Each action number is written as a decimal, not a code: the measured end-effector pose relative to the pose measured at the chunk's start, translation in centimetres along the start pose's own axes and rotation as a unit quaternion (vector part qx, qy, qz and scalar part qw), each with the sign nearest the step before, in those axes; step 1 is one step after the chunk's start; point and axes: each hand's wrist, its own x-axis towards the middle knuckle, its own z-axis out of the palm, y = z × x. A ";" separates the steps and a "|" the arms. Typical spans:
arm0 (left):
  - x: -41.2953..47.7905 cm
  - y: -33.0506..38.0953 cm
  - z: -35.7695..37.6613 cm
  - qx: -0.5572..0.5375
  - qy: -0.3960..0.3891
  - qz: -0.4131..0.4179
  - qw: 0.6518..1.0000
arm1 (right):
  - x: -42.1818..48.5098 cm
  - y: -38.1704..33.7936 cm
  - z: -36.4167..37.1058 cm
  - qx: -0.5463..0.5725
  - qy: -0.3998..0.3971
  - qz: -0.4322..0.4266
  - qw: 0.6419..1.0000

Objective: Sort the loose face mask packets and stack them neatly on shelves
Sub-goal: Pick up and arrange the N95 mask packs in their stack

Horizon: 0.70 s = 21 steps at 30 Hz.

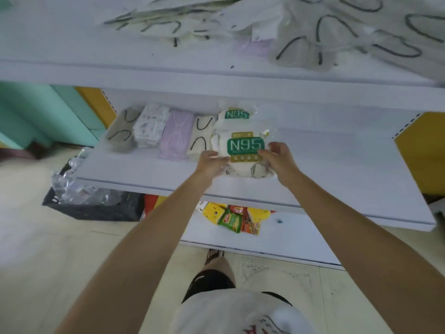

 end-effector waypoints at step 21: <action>20.7 5.0 1.3 0.375 -0.167 0.174 0.895 | 18.5 1.1 9.0 -0.389 0.027 -0.122 0.913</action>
